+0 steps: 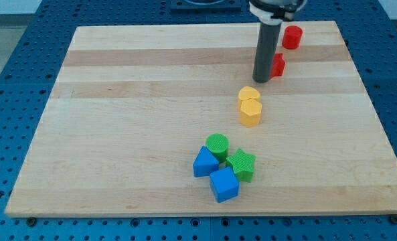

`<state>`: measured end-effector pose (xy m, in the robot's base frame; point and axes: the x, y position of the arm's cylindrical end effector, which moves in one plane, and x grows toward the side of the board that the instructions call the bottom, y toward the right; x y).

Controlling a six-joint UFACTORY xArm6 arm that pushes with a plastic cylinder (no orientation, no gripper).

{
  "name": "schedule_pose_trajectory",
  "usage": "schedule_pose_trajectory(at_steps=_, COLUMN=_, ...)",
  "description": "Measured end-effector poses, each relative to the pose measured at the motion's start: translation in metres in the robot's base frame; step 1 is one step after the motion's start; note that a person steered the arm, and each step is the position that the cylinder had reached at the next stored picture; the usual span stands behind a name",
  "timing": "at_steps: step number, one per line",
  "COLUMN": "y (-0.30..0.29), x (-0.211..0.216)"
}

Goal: Nudge the yellow hexagon left a bit

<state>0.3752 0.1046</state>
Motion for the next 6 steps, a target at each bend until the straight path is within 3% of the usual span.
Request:
schedule_pose_trajectory(at_steps=1, y=0.015, x=0.001)
schedule_pose_trajectory(at_steps=3, y=-0.002, x=-0.046)
schedule_pose_trajectory(at_steps=4, y=-0.007, x=-0.046)
schedule_pose_trajectory(at_steps=5, y=0.0, x=-0.004)
schedule_pose_trajectory(at_steps=6, y=0.061, x=0.048)
